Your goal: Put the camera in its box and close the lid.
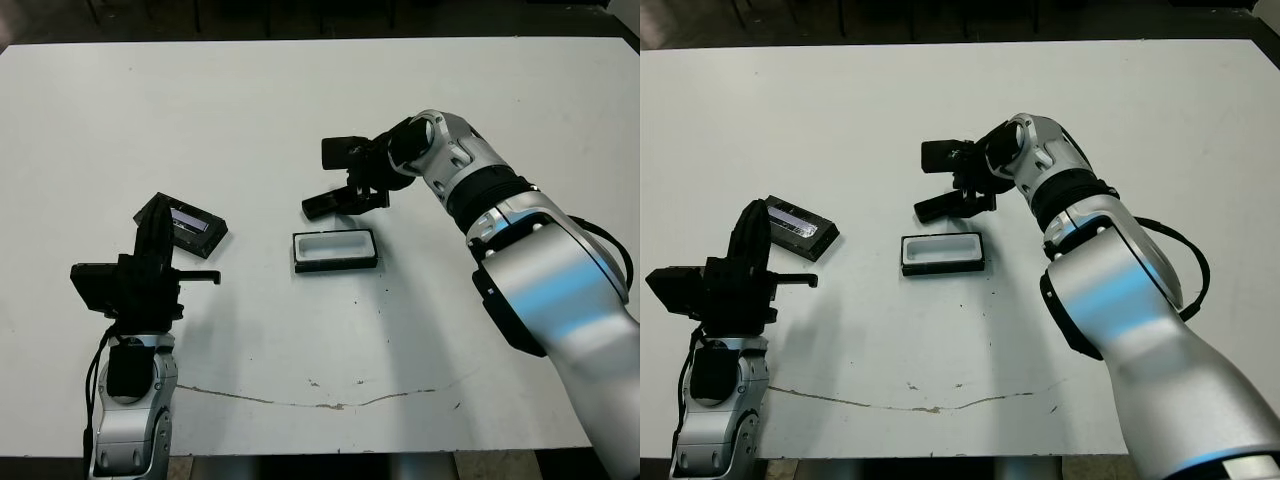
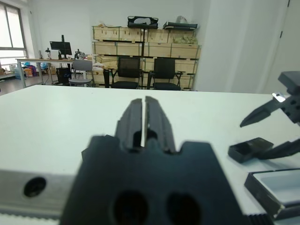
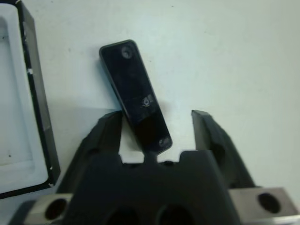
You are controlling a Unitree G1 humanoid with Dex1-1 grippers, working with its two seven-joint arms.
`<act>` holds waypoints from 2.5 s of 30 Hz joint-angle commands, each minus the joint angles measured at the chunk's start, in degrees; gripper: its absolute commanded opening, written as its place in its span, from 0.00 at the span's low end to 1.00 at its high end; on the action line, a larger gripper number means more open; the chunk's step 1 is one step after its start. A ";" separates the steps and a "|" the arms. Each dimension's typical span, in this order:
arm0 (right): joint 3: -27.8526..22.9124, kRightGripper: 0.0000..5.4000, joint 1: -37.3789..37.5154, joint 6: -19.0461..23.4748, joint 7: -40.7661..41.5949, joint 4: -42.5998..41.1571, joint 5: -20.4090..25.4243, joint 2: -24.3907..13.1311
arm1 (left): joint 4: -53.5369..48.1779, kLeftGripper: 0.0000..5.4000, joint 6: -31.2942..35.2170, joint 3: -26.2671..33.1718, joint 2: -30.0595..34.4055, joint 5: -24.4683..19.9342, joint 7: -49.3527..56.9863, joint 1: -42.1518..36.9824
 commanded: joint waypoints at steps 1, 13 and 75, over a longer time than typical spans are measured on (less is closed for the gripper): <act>1.76 0.47 4.22 2.02 1.95 2.02 -2.12 0.76 | -0.31 0.00 0.86 0.22 0.51 0.71 0.46 1.31; 2.60 0.10 4.86 3.16 5.50 2.58 -2.12 -0.15 | -2.17 0.00 2.98 0.58 1.01 0.00 0.42 1.46; 10.66 0.06 21.29 48.27 24.25 -84.64 -1.11 -24.38 | -2.04 0.00 5.40 -2.99 0.31 1.43 0.33 -0.88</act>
